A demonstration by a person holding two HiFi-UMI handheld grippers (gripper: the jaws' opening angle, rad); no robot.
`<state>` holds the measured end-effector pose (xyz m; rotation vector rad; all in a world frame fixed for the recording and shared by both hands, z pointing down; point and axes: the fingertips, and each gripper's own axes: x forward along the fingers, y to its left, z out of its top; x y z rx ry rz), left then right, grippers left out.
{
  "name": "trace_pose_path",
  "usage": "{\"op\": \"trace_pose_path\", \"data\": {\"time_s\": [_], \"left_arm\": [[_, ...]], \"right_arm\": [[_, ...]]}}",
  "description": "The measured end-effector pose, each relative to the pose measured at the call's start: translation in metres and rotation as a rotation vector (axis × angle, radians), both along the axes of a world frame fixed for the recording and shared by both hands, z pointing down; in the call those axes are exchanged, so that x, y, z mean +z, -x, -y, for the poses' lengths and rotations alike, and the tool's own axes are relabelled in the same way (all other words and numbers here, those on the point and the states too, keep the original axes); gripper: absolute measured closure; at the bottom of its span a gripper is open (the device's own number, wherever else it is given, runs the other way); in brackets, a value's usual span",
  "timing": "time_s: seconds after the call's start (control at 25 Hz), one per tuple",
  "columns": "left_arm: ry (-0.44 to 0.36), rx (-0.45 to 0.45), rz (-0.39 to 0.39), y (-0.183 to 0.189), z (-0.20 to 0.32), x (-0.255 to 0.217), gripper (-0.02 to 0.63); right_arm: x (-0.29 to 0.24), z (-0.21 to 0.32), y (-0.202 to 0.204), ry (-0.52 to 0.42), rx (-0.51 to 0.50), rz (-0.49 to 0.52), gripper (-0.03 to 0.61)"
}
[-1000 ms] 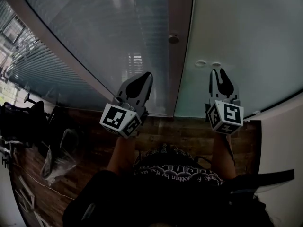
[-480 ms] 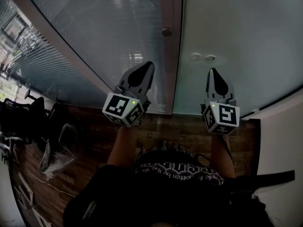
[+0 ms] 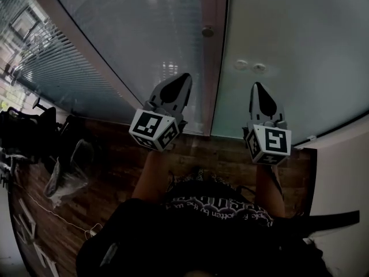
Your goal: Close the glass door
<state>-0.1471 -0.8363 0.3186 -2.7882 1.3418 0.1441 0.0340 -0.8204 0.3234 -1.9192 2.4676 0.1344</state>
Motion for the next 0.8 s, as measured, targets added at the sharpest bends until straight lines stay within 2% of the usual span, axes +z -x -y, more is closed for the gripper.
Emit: {"op": "trace_pose_path", "data": {"time_s": [0.68, 0.8], "left_arm": [[0.014, -0.019, -0.021, 0.017, -0.019, 0.003, 0.612], [0.007, -0.05, -0.024, 0.033, -0.021, 0.002, 0.612]], "right_arm": [[0.001, -0.012, -0.001, 0.005, 0.027, -0.026, 0.575], [0.0, -0.006, 0.009, 0.001, 0.0, -0.026, 0.575]]}}
